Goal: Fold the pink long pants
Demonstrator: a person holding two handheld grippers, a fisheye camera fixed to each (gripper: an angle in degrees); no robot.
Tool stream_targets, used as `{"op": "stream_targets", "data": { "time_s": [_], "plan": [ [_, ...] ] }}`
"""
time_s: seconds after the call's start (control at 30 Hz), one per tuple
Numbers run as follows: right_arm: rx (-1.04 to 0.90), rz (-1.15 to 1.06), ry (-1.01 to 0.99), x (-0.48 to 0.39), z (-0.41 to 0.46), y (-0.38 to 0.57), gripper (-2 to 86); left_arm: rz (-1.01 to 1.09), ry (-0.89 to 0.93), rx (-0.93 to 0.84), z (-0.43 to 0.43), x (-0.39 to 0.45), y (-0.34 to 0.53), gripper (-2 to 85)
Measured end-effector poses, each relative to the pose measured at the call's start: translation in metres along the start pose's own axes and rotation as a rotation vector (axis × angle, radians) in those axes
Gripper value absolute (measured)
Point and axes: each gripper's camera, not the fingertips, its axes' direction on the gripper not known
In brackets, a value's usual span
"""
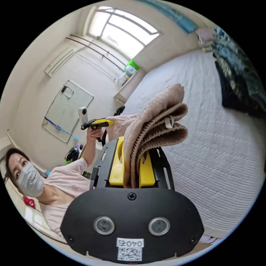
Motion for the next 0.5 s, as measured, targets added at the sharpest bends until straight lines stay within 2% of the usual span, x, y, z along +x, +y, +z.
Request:
{"op": "stream_targets", "data": {
  "time_s": [0.1,0.17,0.23,0.3,0.37,0.4,0.47,0.5],
  "plan": [
    [0.250,-0.055,0.079,-0.031,-0.092,-0.010,6.7,0.177,-0.100,0.104,-0.007,0.070,-0.111,-0.8],
    [0.487,-0.065,0.129,-0.047,-0.161,-0.019,6.7,0.251,-0.134,0.186,-0.013,0.114,-0.188,-0.3],
    [0.675,-0.050,0.132,-0.049,-0.206,-0.029,6.6,0.263,-0.169,0.255,-0.012,0.156,-0.263,1.3],
    [0.865,0.003,0.125,-0.038,-0.240,-0.041,6.6,0.185,-0.285,0.275,0.012,0.197,-0.351,5.4],
    [1.050,0.165,0.120,-0.003,-0.261,-0.058,6.6,0.035,-0.387,0.311,0.034,0.207,-0.390,6.5],
    [1.085,0.211,0.122,0.009,-0.263,-0.062,6.6,-0.045,-0.367,0.371,0.049,0.210,-0.396,6.3],
    [1.172,0.440,0.089,0.067,-0.251,-0.065,6.7,-0.049,-0.285,0.426,0.084,0.215,-0.386,5.8],
    [1.180,0.493,0.078,0.083,-0.244,-0.063,6.8,-0.003,-0.290,0.398,0.115,0.219,-0.377,5.3]
  ]
}}
